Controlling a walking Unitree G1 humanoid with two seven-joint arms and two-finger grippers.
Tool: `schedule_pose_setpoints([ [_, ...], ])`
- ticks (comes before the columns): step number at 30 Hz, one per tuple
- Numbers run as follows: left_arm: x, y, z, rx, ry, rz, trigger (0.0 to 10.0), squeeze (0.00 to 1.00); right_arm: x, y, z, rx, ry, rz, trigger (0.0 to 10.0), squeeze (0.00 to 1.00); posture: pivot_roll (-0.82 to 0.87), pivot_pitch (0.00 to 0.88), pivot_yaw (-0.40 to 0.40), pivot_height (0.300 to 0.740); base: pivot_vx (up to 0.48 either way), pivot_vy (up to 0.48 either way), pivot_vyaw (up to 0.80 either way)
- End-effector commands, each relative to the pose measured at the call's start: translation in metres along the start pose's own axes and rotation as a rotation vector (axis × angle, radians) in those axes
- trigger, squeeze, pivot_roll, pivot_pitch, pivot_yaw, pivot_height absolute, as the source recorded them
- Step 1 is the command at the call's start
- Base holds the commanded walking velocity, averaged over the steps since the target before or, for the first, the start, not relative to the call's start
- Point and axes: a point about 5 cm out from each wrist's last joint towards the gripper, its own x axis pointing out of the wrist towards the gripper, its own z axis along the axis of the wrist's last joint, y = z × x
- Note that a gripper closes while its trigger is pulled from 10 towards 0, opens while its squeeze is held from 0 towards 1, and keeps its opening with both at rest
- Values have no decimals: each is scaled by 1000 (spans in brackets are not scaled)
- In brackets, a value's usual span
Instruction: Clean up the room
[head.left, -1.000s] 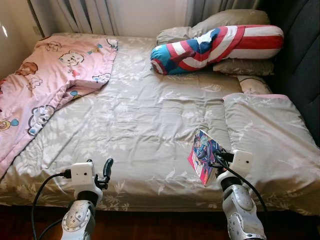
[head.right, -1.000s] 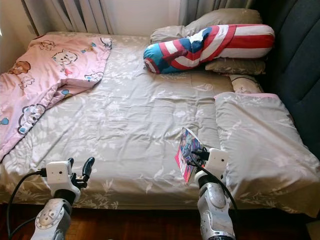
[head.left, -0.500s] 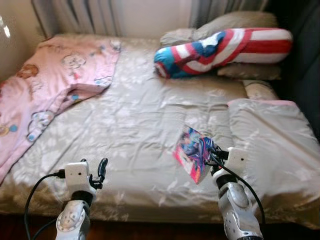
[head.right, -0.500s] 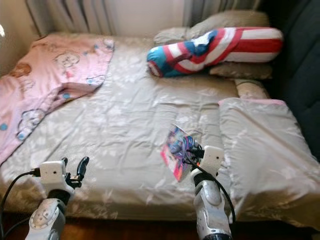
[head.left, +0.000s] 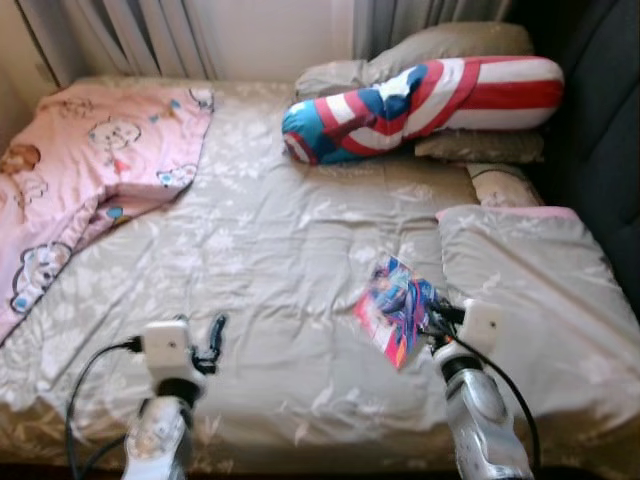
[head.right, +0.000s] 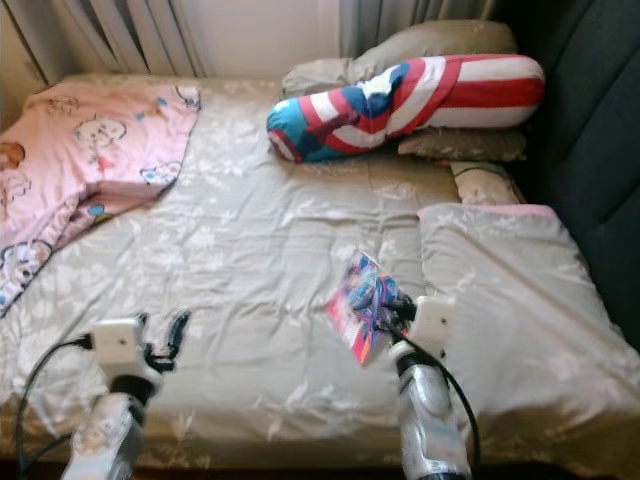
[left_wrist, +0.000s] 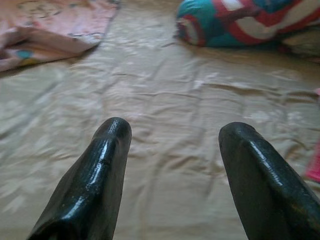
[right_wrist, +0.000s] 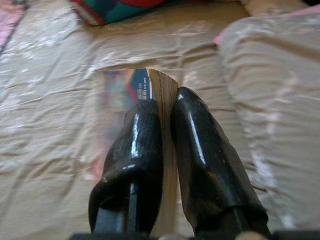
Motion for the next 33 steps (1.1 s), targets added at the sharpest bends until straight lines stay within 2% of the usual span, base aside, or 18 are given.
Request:
schedule_pose_setpoints([
  [1,-5,8,-2,-2,14,26,10000,0,3,6,8,18,-41,18,10000,0,138,134,-67,740,0,0,0],
  [20,-4,7,-1,-4,13,19,10000,0,3,10,7,20,-39,41,10000,0,134,121,-65,740,0,0,0],
  [33,-4,6,-1,-4,14,24,10000,0,2,10,6,15,-29,48,10000,0,135,132,-67,740,253,0,0],
])
